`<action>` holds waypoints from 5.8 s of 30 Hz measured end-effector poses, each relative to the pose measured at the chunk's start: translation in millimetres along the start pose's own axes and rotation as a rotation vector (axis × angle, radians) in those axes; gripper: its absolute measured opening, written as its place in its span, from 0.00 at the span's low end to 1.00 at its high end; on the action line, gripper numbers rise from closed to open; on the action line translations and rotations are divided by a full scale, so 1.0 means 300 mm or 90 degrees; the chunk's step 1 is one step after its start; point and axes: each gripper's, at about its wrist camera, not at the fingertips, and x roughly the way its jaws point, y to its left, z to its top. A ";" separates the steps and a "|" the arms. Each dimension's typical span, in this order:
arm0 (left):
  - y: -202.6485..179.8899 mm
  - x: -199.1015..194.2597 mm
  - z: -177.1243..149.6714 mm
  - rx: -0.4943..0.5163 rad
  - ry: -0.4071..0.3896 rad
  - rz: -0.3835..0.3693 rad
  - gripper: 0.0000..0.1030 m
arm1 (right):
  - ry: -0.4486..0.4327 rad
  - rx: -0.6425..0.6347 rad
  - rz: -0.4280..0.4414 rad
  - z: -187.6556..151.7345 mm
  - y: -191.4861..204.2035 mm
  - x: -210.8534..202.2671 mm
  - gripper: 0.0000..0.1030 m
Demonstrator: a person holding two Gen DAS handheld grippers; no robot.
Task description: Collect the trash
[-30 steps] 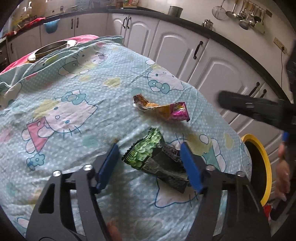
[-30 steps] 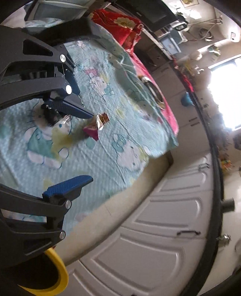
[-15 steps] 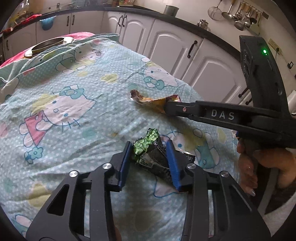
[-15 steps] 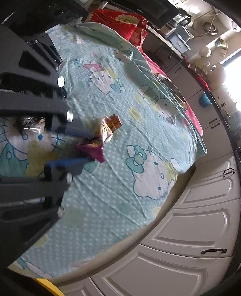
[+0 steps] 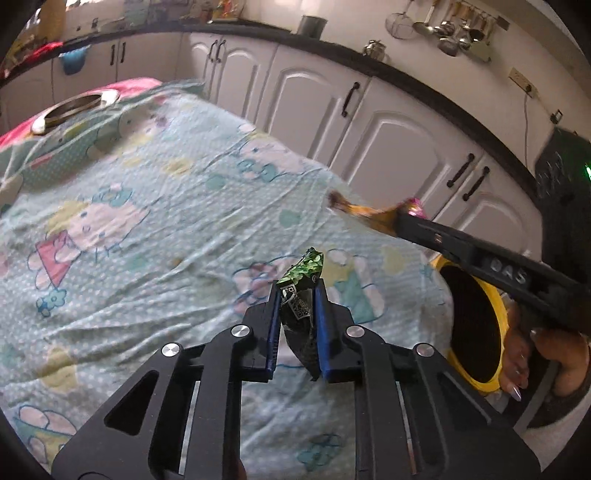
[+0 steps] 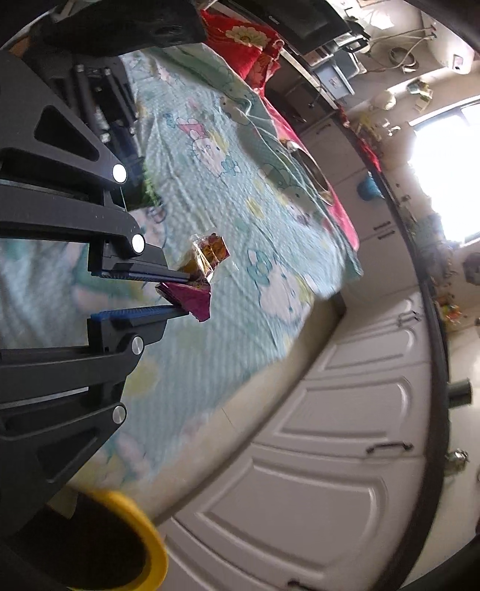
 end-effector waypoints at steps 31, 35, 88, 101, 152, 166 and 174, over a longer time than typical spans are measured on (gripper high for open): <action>-0.478 -0.030 0.087 0.136 -0.063 -0.091 0.10 | -0.157 0.104 -0.178 -0.305 -0.353 -0.607 0.12; -0.524 -0.011 0.080 0.149 -0.059 -0.104 0.10 | -0.166 0.124 -0.192 -0.337 -0.390 -0.642 0.12; -0.848 0.272 0.012 0.233 0.064 -0.151 0.48 | -0.089 0.232 -0.249 -0.606 -0.572 -0.619 0.30; -0.773 0.198 0.041 0.223 0.043 -0.117 0.89 | -0.137 0.236 -0.299 -0.605 -0.552 -0.699 0.79; -0.312 -0.378 -0.252 0.150 -0.269 0.008 0.89 | -0.402 -0.024 -0.369 -0.659 0.082 -0.726 0.94; -0.303 -0.373 -0.265 0.142 -0.255 -0.007 0.89 | -0.393 -0.032 -0.373 -0.665 0.087 -0.691 0.94; -0.309 -0.377 -0.272 0.148 -0.258 -0.007 0.90 | -0.395 -0.024 -0.378 -0.662 0.081 -0.696 0.94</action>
